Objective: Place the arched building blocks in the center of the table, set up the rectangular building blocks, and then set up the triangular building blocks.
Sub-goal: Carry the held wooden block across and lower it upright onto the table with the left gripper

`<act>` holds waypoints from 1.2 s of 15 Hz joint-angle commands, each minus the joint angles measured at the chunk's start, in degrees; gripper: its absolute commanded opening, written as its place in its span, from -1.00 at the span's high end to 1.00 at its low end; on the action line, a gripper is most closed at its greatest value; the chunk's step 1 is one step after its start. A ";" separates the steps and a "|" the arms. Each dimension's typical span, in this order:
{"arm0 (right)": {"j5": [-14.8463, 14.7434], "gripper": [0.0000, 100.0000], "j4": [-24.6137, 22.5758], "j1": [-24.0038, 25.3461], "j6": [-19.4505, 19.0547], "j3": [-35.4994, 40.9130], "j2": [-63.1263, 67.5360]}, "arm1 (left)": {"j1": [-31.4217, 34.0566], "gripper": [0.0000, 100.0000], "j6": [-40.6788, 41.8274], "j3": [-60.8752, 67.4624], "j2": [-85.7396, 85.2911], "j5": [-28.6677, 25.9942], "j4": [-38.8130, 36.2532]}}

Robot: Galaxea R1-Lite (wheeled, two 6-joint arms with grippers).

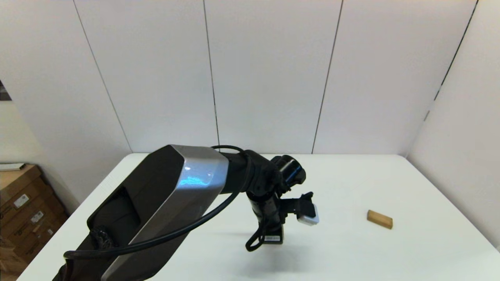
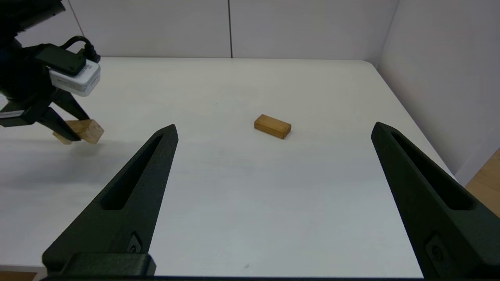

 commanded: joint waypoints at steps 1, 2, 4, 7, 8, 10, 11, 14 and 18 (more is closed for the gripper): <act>0.01 -1.00 0.02 0.02 -0.01 0.09 -0.01 | 0.78 1.00 0.52 0.00 0.52 -0.09 0.15; 0.01 -1.00 0.02 0.02 -0.01 0.09 -0.01 | 0.96 1.00 1.13 0.00 0.52 0.00 0.15; 0.01 -1.00 0.02 0.02 -0.01 0.09 -0.01 | 1.22 1.00 2.10 0.00 0.52 0.00 0.15; 0.01 -1.00 0.02 0.02 -0.01 0.09 -0.01 | 1.22 1.00 2.10 0.00 0.79 0.00 0.15; 0.01 -1.00 0.02 0.02 -0.01 0.09 -0.01 | 1.22 1.00 2.10 0.00 0.96 0.00 0.24; 0.01 -1.00 0.02 0.02 -0.01 0.09 -0.01 | 1.22 1.00 2.01 0.00 1.31 0.00 0.41; 0.01 -1.00 0.02 0.02 -0.01 0.09 -0.01 | 1.22 1.00 2.01 0.00 1.40 0.00 0.32; 0.01 -1.00 0.02 0.02 -0.01 0.09 -0.01 | 1.22 1.00 2.36 0.00 1.58 0.00 0.32; 0.01 -1.00 0.02 0.02 -0.01 0.09 -0.01 | 1.14 1.00 2.45 0.00 1.58 -0.09 0.24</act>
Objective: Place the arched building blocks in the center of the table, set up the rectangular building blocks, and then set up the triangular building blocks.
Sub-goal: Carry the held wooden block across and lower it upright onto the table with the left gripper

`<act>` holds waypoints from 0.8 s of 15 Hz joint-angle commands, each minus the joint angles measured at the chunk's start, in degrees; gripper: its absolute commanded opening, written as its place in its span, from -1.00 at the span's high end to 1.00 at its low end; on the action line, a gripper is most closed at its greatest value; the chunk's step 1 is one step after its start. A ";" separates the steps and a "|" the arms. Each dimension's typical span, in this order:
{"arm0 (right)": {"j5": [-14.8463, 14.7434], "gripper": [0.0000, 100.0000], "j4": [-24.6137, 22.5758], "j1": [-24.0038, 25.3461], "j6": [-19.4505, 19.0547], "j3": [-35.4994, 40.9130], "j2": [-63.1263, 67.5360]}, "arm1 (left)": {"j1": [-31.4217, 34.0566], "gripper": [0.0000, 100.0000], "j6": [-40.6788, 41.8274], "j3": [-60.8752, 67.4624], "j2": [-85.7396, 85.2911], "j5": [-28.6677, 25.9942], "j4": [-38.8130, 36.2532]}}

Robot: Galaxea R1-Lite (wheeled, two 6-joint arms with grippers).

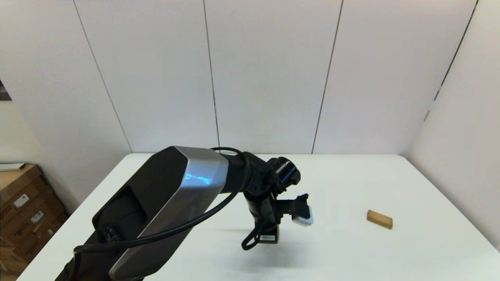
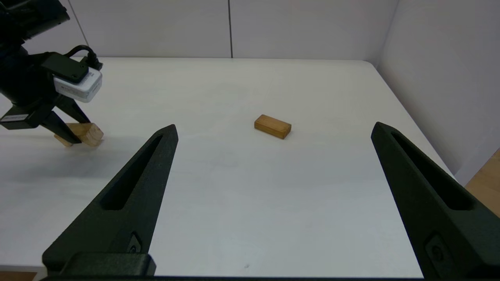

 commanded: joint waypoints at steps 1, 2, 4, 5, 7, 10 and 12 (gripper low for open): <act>0.01 -1.00 0.02 0.02 -0.01 0.09 -0.01 | 0.00 1.00 0.37 0.00 0.13 -0.08 0.32; 0.01 -1.00 0.02 0.02 -0.01 0.09 -0.01 | 0.00 1.00 0.37 0.00 0.13 -0.17 0.32; 0.01 -1.00 0.02 0.02 -0.01 0.09 -0.01 | -0.08 1.00 0.37 -0.09 0.13 -0.17 0.41; 0.01 -1.00 0.02 0.02 -0.01 0.09 -0.01 | -0.08 1.00 0.37 -0.44 0.21 -0.17 0.50; 0.01 -1.00 0.02 0.02 -0.01 0.09 -0.01 | -0.08 1.00 0.37 -0.44 0.21 -0.17 0.41; 0.01 -1.00 0.02 0.02 -0.01 0.09 -0.01 | -0.17 1.00 0.37 -0.53 0.21 -0.17 0.50; 0.01 -1.00 0.02 0.02 -0.01 0.09 -0.01 | -0.17 1.00 0.37 -0.44 0.21 -0.25 0.59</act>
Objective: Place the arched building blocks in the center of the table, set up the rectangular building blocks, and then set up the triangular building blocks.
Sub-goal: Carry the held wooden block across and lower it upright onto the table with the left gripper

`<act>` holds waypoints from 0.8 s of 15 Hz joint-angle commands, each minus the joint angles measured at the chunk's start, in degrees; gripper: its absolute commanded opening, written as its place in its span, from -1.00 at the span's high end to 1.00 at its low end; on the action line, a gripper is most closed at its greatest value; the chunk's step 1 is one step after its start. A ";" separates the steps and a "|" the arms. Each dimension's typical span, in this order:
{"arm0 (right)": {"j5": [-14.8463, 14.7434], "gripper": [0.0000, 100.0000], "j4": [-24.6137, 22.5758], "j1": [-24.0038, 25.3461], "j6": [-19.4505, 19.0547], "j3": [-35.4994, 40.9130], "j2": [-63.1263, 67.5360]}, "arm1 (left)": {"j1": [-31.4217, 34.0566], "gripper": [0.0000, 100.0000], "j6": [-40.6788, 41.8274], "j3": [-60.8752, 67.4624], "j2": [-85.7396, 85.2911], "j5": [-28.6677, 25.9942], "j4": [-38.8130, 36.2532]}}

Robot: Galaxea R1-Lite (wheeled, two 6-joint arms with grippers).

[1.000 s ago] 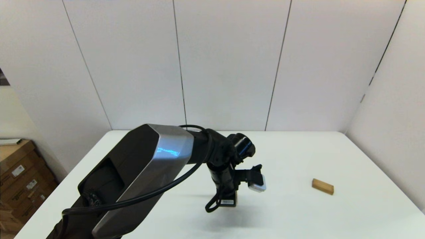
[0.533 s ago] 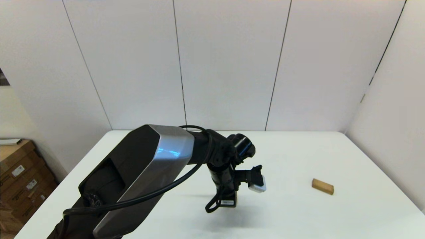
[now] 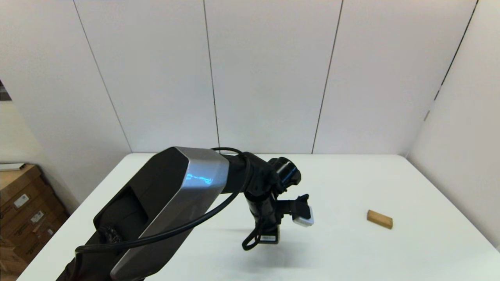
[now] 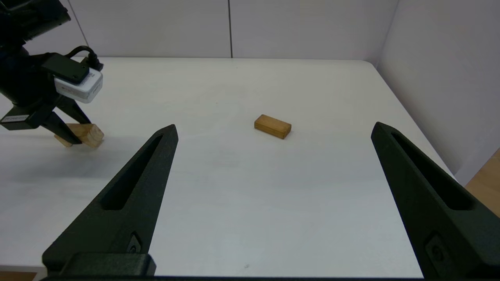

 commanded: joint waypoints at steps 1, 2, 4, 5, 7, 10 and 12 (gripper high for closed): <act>0.01 -1.00 -0.01 0.02 -0.01 0.09 -0.01 | -0.04 1.00 0.28 0.02 0.04 -0.10 0.29; 0.01 -1.00 -0.01 0.02 -0.01 0.09 -0.01 | -0.04 1.00 0.28 -0.07 -0.04 -0.10 0.29; 0.01 -1.00 -0.01 0.02 -0.01 0.09 -0.01 | -0.04 -1.00 0.28 -0.07 -0.04 -0.10 0.21; 0.01 -1.00 -0.01 0.02 -0.01 0.09 -0.01 | -0.04 -1.00 0.37 -0.07 -0.04 -0.10 0.29; 0.01 -1.00 -0.01 0.02 -0.01 0.09 -0.01 | -0.13 -1.00 0.37 0.02 -0.04 -0.18 0.29; 0.01 -1.00 -0.01 0.02 -0.01 0.09 -0.01 | -0.04 -1.00 -0.07 -0.07 -0.40 -0.01 -0.15; 0.01 -1.00 -0.01 0.02 -0.01 0.09 -0.01 | 0.67 -1.00 -0.34 0.02 -2.33 0.08 -0.15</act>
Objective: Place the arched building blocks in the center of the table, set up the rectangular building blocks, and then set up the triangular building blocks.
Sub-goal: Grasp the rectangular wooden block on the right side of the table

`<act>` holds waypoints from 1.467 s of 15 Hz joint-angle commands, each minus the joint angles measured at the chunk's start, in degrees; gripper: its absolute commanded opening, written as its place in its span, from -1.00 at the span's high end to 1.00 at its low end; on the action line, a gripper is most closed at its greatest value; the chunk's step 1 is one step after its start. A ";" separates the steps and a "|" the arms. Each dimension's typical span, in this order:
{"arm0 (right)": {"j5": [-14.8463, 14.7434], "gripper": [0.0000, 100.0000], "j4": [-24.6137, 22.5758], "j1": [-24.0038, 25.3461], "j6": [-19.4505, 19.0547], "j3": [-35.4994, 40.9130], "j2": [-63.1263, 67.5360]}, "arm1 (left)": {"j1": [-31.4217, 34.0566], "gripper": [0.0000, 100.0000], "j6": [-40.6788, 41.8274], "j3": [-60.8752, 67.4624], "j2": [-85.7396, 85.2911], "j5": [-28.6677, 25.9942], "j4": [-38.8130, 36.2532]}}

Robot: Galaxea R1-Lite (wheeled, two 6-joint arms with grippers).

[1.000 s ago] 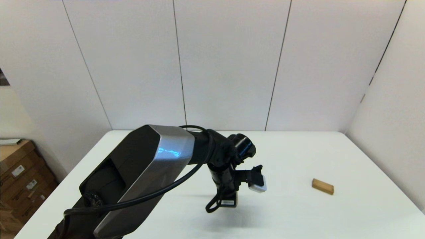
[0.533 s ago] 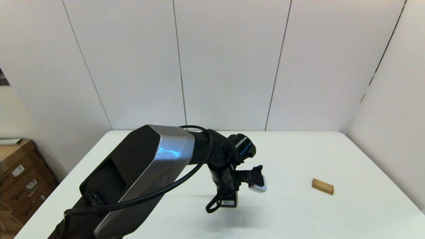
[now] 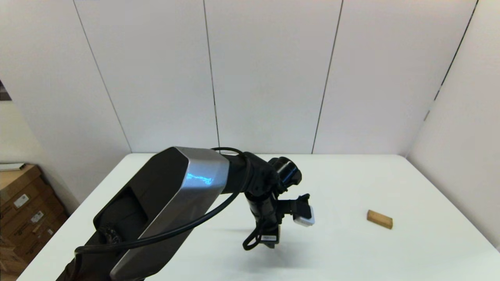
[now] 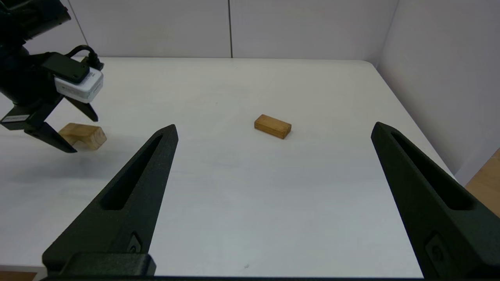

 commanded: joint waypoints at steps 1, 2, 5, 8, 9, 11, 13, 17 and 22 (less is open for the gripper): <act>0.01 -1.00 0.02 0.02 -0.01 0.09 -0.01 | 1.72 -1.00 -0.23 0.06 -3.75 0.10 0.18; 0.01 -1.00 0.02 0.02 -0.01 0.09 -0.01 | 2.68 -1.00 -0.41 0.06 -5.77 0.02 0.36; 0.01 -1.00 0.02 0.02 -0.01 0.09 -0.01 | 6.20 -1.00 -5.24 0.15 -13.69 -0.16 2.38; 0.01 -1.00 0.02 0.02 -0.01 0.09 -0.01 | 10.59 -1.00 -10.60 0.85 -21.86 -0.16 4.58; 0.01 -1.00 0.02 0.02 -0.01 0.09 -0.01 | 12.18 -1.00 -13.06 0.85 -24.85 -0.16 4.49; 0.01 -1.00 0.02 0.02 -0.01 0.09 -0.01 | 15.34 -1.00 -19.74 0.67 -31.44 0.19 3.70; 0.01 -1.00 0.02 0.02 -0.01 0.09 -0.01 | 18.33 -1.00 -25.72 0.67 -37.59 0.19 2.64; 0.01 -1.00 0.02 0.02 -0.01 0.09 -0.01 | 23.07 -1.00 -41.01 2.34 -53.24 0.19 3.61; 0.01 -1.00 0.02 0.02 -0.01 0.09 -0.01 | 35.91 -1.00 -42.24 16.06 -75.30 0.10 3.79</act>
